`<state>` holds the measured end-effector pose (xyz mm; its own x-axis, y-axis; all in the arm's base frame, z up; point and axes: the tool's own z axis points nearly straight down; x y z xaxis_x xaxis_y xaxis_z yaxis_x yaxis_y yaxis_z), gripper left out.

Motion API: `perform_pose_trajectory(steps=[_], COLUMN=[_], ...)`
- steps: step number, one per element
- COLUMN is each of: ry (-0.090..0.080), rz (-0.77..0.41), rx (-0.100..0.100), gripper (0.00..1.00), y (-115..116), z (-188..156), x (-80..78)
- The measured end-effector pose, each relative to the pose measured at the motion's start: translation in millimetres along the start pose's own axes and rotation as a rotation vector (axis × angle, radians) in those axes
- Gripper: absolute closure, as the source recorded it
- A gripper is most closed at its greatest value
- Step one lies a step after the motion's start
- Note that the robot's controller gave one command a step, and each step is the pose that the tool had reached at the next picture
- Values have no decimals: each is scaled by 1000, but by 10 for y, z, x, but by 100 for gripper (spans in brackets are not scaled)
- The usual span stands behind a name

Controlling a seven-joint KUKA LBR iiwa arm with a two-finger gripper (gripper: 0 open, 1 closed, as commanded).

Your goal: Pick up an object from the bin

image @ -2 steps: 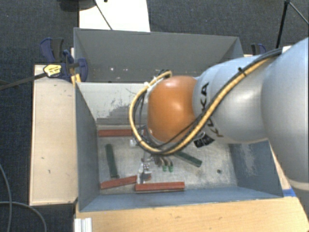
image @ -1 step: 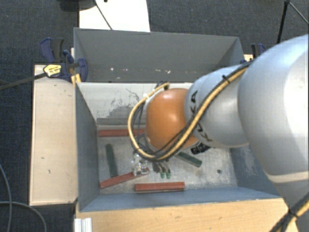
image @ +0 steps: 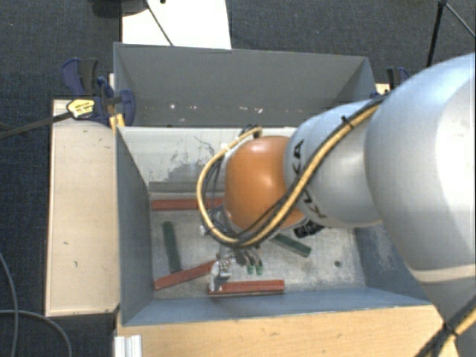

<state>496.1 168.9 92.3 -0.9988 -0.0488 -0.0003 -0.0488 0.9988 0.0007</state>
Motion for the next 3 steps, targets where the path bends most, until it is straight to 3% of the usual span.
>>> perform_pose_trajectory(steps=[1,2,3], ry=[0,0,0], rz=[2,-163,-161], rx=[0,-1,-2], gripper=[0,100,100], y=[0,-104,-104], z=[0,188,188], x=[0,-257,-257])
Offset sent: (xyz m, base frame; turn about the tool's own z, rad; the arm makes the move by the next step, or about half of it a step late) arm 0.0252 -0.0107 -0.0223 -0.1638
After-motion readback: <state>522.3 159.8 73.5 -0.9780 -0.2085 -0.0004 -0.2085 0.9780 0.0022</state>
